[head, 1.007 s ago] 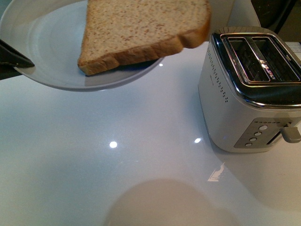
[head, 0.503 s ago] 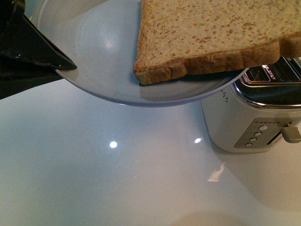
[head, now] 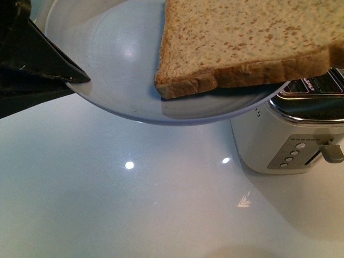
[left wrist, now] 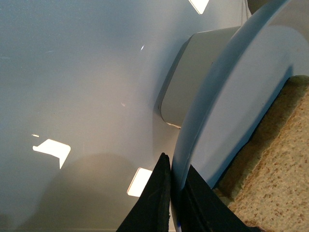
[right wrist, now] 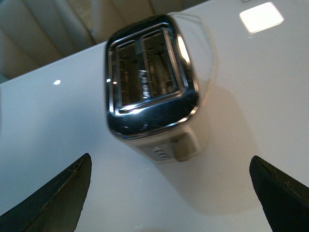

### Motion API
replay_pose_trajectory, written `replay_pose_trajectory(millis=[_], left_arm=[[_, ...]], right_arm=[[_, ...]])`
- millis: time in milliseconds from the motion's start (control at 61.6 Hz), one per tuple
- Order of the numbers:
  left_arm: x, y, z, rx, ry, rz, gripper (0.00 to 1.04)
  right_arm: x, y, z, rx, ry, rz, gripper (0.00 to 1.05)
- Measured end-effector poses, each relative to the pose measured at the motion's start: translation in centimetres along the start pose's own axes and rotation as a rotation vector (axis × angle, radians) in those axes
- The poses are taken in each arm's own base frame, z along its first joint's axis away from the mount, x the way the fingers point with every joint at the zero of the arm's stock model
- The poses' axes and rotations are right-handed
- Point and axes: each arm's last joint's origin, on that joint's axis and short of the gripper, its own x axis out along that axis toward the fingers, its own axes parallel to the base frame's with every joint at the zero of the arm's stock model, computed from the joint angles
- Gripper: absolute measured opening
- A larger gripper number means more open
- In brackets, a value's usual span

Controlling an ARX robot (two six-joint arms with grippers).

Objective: Left arm holds plate, right arm toasts bread

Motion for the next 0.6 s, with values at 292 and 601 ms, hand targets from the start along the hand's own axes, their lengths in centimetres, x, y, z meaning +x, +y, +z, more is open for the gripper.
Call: replay_pose_trajectory(millis=[292, 601], left_arm=[[0.0, -0.1, -0.3, 0.009, 0.011, 0.002, 0.03], [0.0, -0.1, -0.4, 0.011, 0.016, 0.005, 0.03]], right_arm=[[3.0, 3.8, 3.2, 0.227, 0.139, 0.389, 0.96], [4.8, 6.2, 2.4, 0.322, 0.237, 0.479, 0.93]])
